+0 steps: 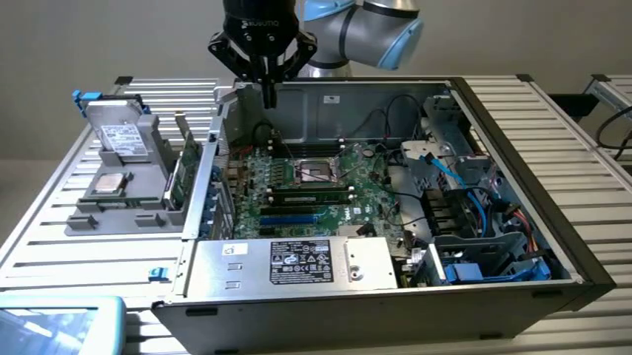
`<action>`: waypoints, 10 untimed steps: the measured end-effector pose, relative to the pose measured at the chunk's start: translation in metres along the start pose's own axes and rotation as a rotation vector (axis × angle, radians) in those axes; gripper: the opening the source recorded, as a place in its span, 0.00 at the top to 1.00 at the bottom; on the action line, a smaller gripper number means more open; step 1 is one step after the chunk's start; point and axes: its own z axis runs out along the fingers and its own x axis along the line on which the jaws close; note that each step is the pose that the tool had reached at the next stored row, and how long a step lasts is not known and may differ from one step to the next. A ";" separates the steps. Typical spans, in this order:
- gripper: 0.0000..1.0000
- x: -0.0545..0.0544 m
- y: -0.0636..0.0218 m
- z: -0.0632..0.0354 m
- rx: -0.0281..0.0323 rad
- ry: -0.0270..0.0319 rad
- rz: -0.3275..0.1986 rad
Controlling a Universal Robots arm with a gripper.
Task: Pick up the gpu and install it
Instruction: 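Reach for the gpu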
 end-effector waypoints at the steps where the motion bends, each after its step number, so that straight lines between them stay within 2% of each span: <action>1: 0.88 0.003 -0.0002 0.0000 0.0000 -0.0010 0.000; 7: 0.88 0.022 -0.0016 -0.0004 -0.0007 -0.0095 0.000; 10: 0.88 0.036 -0.0025 -0.0004 -0.0007 -0.0110 0.000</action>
